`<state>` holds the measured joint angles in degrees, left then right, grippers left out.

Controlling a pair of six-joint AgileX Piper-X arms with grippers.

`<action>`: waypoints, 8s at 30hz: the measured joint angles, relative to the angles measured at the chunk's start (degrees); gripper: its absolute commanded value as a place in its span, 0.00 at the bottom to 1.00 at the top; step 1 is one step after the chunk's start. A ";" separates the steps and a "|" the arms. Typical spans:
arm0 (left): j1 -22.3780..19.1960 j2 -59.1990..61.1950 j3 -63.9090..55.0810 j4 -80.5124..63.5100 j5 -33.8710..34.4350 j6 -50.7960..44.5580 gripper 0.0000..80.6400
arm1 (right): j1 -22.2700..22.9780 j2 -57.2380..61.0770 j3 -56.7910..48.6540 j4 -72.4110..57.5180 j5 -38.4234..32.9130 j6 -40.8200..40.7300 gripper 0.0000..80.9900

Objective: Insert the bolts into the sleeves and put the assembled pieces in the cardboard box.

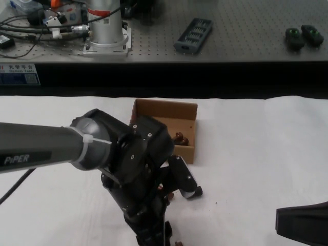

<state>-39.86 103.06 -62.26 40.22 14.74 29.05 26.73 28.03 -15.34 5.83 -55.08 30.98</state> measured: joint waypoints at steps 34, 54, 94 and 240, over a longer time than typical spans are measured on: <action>-3.07 -3.33 3.48 3.29 1.27 -6.24 0.43 | 0.00 0.00 0.00 -0.54 0.42 0.00 0.05; -3.06 -0.71 3.73 -0.21 -0.73 -10.54 0.31 | 0.00 0.00 0.00 -1.11 -0.36 1.58 0.05; 5.85 -2.18 4.03 -3.99 2.85 -46.72 0.26 | 0.00 0.22 0.00 5.35 3.89 11.99 0.05; 15.06 -44.49 23.96 -13.00 6.97 -50.03 0.41 | 17.99 45.29 -9.83 3.29 28.15 10.13 0.20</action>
<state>-24.80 58.57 -38.30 27.22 21.71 -20.98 44.72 73.31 -25.17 9.12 -26.94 41.11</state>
